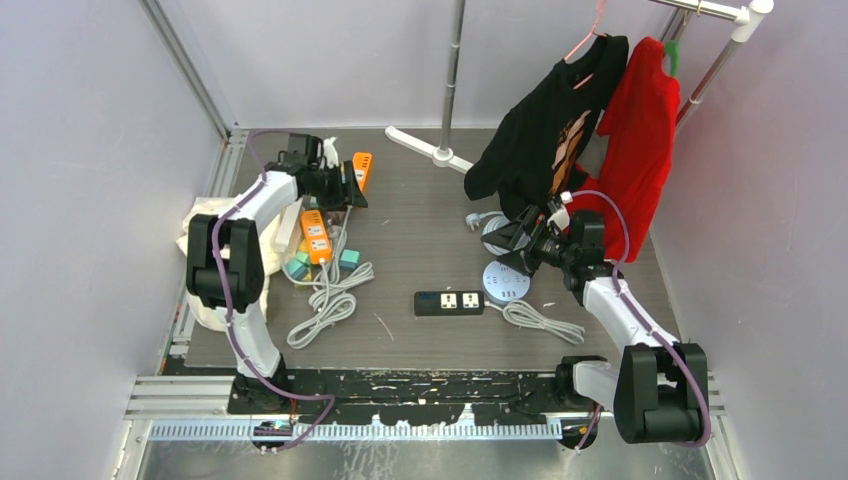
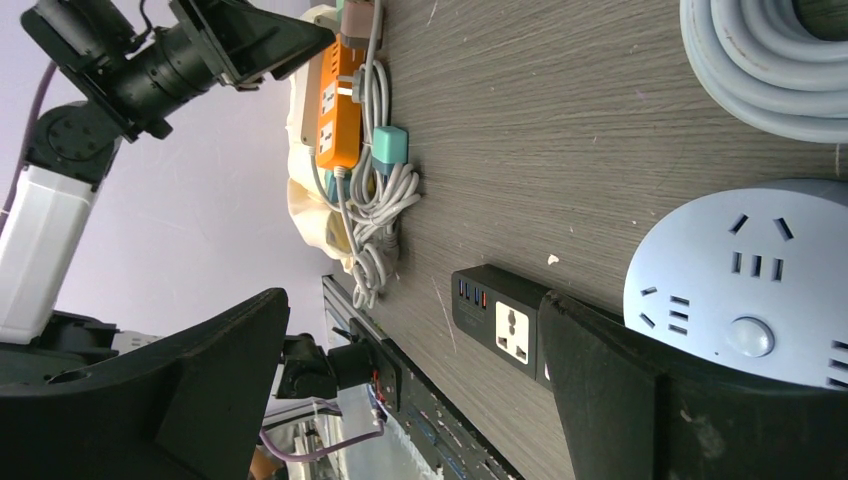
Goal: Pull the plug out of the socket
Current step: Move the socket to the center of the board.
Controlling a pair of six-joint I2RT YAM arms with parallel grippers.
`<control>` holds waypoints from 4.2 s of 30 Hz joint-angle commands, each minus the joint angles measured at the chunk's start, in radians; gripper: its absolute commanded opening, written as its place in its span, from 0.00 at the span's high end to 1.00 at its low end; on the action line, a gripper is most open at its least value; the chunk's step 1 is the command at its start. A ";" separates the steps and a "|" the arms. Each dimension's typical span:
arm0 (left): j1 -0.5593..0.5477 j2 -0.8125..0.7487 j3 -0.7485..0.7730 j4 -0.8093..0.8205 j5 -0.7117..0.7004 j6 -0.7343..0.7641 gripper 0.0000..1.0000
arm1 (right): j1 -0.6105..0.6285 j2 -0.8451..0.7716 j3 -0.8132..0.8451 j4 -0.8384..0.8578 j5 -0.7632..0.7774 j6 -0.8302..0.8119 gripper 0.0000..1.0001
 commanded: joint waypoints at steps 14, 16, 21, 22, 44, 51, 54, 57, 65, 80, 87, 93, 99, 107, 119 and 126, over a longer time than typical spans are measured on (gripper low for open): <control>-0.149 0.136 0.123 -0.147 -0.499 0.090 0.41 | -0.008 -0.030 0.007 0.020 0.013 -0.023 0.00; -0.150 0.150 0.126 -0.141 -0.511 0.092 0.44 | -0.008 -0.032 0.007 0.019 0.013 -0.025 0.00; -0.150 0.207 0.181 -0.184 -0.542 0.087 0.50 | -0.009 -0.031 0.007 0.016 0.014 -0.028 0.00; -0.150 0.216 0.193 -0.197 -0.543 0.086 0.51 | -0.009 -0.030 0.007 0.016 0.015 -0.029 0.00; -0.178 0.079 0.100 -0.105 -0.633 0.150 0.67 | -0.011 -0.028 0.006 0.016 0.016 -0.033 0.00; -0.179 0.140 0.133 -0.161 -0.656 0.153 0.66 | -0.011 -0.034 0.006 0.015 0.016 -0.033 0.00; -0.178 0.158 0.144 -0.172 -0.673 0.160 0.66 | -0.011 -0.034 0.006 0.014 0.017 -0.033 0.00; -0.177 0.188 0.171 -0.203 -0.662 0.167 0.66 | -0.010 -0.034 0.006 0.014 0.016 -0.033 0.00; -0.178 0.228 0.189 -0.236 -0.611 0.158 0.88 | -0.011 -0.035 0.006 0.014 0.016 -0.032 0.00; -0.355 0.024 0.114 -0.145 -0.284 0.383 1.00 | -0.012 -0.035 0.007 0.013 0.015 -0.041 0.00; -0.487 -0.038 -0.042 -0.062 -0.152 0.419 1.00 | -0.011 -0.040 0.010 0.001 0.011 -0.072 0.00; -0.581 -0.093 -0.147 -0.039 -0.128 0.401 0.99 | -0.011 -0.057 0.042 -0.086 0.004 -0.228 0.00; -0.612 -0.186 -0.245 -0.026 -0.215 0.339 0.69 | -0.011 -0.066 0.093 -0.233 -0.053 -0.527 0.00; -0.610 -0.397 -0.367 0.149 -0.378 0.245 0.48 | 0.003 -0.070 0.196 -0.537 -0.101 -1.193 0.00; -0.536 -0.509 -0.483 0.372 -0.375 -0.045 0.20 | 0.078 0.009 0.324 -0.865 -0.254 -1.907 0.00; -0.469 -0.374 -0.426 0.419 -0.180 -0.265 0.21 | 0.140 0.027 0.336 -0.830 -0.169 -1.858 0.00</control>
